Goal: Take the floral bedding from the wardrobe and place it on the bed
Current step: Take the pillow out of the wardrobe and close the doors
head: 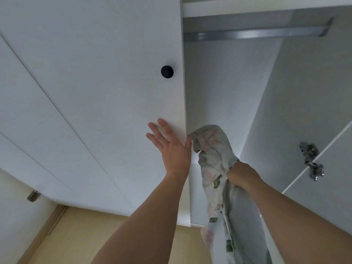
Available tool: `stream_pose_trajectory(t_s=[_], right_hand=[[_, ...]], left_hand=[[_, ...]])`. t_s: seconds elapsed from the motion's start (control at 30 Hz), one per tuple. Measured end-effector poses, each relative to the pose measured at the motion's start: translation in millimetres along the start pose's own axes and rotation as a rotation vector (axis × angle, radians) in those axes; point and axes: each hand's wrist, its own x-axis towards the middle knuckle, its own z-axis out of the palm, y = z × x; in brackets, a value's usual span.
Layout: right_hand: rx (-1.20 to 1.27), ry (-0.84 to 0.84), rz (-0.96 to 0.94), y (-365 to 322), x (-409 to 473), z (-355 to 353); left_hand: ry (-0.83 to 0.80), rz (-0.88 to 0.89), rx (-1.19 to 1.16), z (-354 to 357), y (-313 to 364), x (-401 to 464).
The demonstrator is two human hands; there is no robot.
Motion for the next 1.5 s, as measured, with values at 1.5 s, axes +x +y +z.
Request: stream_pose_trajectory(t_s=[1.5], right_hand=[[0.524, 0.410, 1.353, 156, -512, 116]], left_hand=[[-0.866, 1.615, -0.095, -53, 129, -353]])
